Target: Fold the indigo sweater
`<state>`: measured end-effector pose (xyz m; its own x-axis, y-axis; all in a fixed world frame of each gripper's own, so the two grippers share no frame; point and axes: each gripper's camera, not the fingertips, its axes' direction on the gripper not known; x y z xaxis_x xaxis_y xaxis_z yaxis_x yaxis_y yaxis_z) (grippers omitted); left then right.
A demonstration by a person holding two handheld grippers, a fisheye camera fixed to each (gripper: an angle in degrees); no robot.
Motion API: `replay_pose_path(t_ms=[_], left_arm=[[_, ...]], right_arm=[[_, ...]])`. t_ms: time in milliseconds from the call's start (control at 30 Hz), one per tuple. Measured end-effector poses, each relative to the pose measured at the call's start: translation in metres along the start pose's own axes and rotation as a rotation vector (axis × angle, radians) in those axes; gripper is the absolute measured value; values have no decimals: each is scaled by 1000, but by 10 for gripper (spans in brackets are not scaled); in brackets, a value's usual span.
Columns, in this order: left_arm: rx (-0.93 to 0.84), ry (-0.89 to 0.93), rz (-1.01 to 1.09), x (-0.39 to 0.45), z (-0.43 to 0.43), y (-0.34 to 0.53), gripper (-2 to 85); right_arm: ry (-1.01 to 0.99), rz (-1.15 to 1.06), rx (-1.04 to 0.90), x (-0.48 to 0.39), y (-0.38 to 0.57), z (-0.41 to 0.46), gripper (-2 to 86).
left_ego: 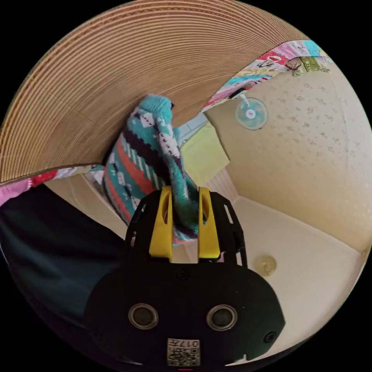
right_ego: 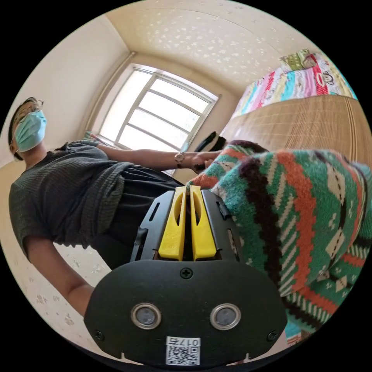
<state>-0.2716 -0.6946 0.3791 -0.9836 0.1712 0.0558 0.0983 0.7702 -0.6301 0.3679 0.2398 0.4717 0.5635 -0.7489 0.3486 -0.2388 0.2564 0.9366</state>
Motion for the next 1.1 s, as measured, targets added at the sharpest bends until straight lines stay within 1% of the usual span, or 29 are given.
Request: replay_pose_path(t_ms=[67,133,167,200,233,267,300,333,367,433,467,533,567,600,633,667,733,800,833,867,900,933,967,1033,1100], left_arm=[[-80,30,102,11,9,6,72],[-220,0,319,50,27,19,60],[-260,-11,378,63,33,23,57],[-351,-24,501,88,46,36,55],[-464,-22,622,112,62,53,53],[-526,-18,687,124,70,64,52],[-641,-9,808,145,83,88,52],[-745,24,923,164,94,115,52],[-792,53,977,172,98,129,52],[-948,249,1169,203,104,185,51],[-978,314,1213,210,102,199,51],[-1054,596,1405,238,83,257,51],[-1069,661,1451,245,76,272,51],[-1105,774,1535,258,62,301,51],[-1147,845,1621,269,47,333,51],[-1166,859,1662,274,39,349,51],[-1182,822,1808,288,13,406,51],[-1184,816,1893,293,-5,444,51],[-1194,841,1938,296,-16,466,51],[-1197,864,1960,296,-22,476,51],[-1210,927,1990,296,-32,493,51],[-1236,996,2003,295,-40,508,51],[-1245,1023,2006,295,-43,515,51],[-1245,1082,2020,292,-52,539,52],[-1235,1075,2028,288,-54,554,52]], right_arm=[[-93,-81,54,-7,0,-2,22],[-167,-157,88,-16,-5,-2,22],[-207,-222,93,-27,-12,2,22],[-226,-260,90,-34,-17,5,22],[-262,-341,67,-50,-27,15,22],[-293,-425,27,-68,-39,29,22],[-305,-463,3,-77,-45,37,22],[-313,-532,-51,-96,-56,55,21],[-273,-571,-98,-112,-66,76,21],[-190,-609,-127,-134,-77,110,22],[-161,-635,-114,-149,-81,128,23],[-136,-694,-95,-171,-82,152,22],[-123,-745,-96,-184,-80,165,21],[-118,-771,-98,-190,-78,171,20],[-110,-806,-97,-198,-73,180,17],[-97,-817,-89,-202,-68,186,14],[-65,-811,-77,-202,-61,191,14],[-5,-747,-60,-193,-55,193,16],[57,-691,-41,-183,-52,194,18],[136,-647,-24,-172,-47,196,24],[183,-618,-19,-165,-45,198,27],[285,-533,-21,-151,-42,203,43],[362,-440,-27,-136,-40,207,66],[424,-337,-42,-117,-37,215,101],[436,-277,-48,-101,-33,225,120]])
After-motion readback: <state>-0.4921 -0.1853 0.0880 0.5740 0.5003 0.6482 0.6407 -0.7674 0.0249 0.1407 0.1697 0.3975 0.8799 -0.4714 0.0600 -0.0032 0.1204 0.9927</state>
